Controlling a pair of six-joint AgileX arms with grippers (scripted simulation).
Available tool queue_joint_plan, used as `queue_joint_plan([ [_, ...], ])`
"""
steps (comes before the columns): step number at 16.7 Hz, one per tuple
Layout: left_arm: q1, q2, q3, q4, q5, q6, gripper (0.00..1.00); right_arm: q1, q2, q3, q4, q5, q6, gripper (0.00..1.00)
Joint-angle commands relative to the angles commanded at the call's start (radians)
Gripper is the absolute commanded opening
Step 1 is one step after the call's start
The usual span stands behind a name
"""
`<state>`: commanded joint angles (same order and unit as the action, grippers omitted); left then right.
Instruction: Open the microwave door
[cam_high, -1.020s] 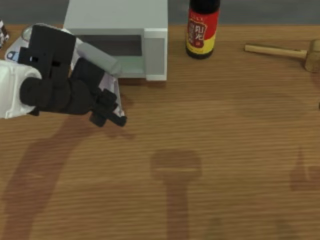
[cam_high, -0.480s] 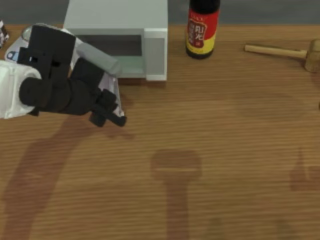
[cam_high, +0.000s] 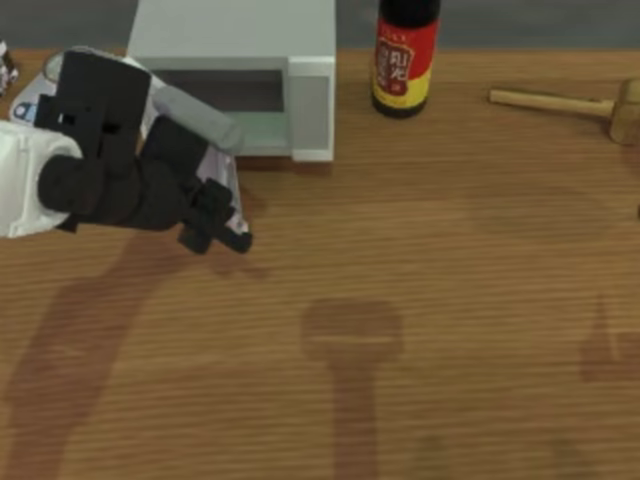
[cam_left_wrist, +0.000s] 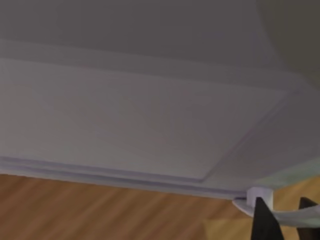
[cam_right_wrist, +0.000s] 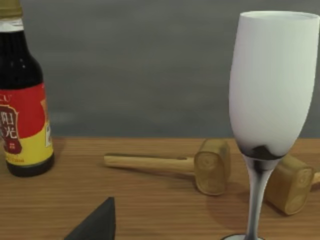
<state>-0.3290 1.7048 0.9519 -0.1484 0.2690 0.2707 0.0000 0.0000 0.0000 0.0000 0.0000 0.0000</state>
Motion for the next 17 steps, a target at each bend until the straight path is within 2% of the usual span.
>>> queue_joint_plan([
  [9,0.046,-0.013,-0.010,-0.028,0.057,0.091,0.00,0.000,0.000,0.000,0.000,0.000,0.000,1.00],
  [17,0.047,-0.014,-0.010,-0.028,0.059,0.094,0.00,0.000,0.000,0.000,0.000,0.000,0.000,1.00],
])
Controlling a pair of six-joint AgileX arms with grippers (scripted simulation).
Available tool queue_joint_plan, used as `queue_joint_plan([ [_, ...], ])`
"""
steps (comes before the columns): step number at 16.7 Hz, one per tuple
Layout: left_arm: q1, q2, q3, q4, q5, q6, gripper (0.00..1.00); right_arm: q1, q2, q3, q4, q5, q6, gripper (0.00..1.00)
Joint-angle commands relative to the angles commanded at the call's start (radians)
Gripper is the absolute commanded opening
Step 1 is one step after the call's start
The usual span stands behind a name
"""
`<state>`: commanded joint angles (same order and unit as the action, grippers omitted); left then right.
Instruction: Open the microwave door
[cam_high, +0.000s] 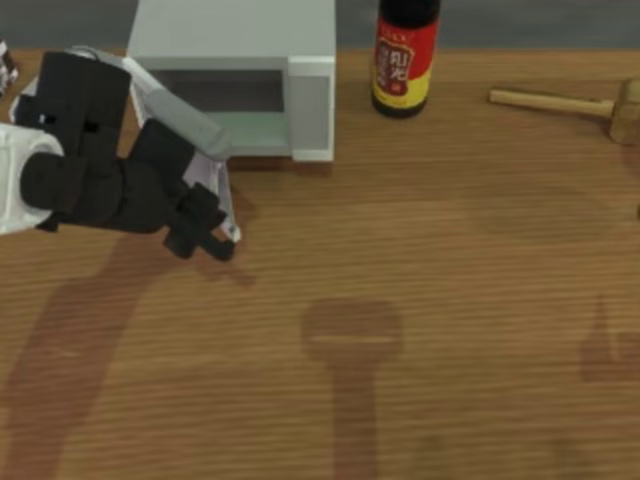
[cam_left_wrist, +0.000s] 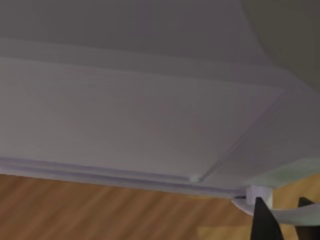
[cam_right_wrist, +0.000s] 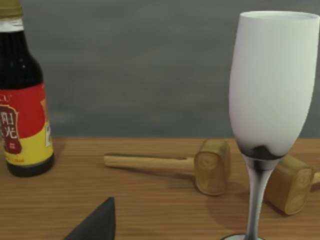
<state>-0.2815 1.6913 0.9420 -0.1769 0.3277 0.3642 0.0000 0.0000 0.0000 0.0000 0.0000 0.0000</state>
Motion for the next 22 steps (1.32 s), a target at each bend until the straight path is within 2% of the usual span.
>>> queue_joint_plan([
  [17,0.000,0.000,0.000,0.000,0.000,0.000,0.00,0.000,0.000,0.000,0.000,0.000,0.000,1.00],
  [22,0.011,-0.001,-0.003,-0.016,0.028,0.033,0.00,0.000,0.000,0.000,0.000,0.000,0.000,1.00],
])
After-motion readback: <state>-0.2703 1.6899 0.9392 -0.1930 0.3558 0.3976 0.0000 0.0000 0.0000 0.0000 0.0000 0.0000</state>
